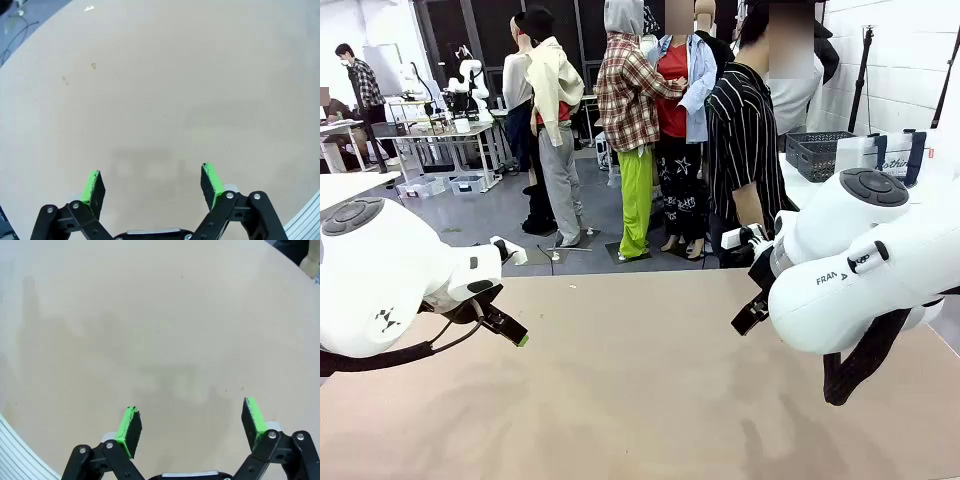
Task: Transfer purchased items from the store into the shopping bag.
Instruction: Open the Reusable shopping bag in the center of the table.
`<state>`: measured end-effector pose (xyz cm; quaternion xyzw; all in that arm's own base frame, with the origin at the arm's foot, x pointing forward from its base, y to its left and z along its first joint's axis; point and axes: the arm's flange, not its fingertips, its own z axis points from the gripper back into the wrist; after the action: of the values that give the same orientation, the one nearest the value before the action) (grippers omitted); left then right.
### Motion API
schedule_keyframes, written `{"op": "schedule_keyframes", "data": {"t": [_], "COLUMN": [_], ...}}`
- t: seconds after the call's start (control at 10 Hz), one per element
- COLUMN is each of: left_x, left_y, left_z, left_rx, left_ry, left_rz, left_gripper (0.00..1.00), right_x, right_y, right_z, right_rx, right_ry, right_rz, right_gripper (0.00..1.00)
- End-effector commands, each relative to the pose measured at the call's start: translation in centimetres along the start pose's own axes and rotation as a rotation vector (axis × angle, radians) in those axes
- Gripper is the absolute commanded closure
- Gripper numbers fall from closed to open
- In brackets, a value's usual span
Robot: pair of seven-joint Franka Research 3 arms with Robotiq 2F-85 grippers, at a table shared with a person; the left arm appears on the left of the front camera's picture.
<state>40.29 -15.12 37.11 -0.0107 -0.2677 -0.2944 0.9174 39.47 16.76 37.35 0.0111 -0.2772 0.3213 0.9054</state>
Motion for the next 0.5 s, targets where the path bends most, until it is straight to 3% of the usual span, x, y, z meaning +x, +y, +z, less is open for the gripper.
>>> {"op": "schedule_keyframes", "data": {"t": [0.0, 0.4], "left_x": [0.0, 0.0], "left_y": [0.0, 0.0], "left_z": [0.01, 0.01], "left_rx": [0.0, 0.0], "left_ry": [0.0, 0.0], "left_rz": [0.0, 0.0], "left_gripper": [0.0, 0.0], "right_x": [0.0, 0.0], "right_y": [0.0, 0.0], "right_z": [0.0, 0.0], "right_rx": [0.0, 0.0], "right_ry": [0.0, 0.0], "right_rz": [0.0, 0.0], "right_gripper": [0.0, 0.0]}}
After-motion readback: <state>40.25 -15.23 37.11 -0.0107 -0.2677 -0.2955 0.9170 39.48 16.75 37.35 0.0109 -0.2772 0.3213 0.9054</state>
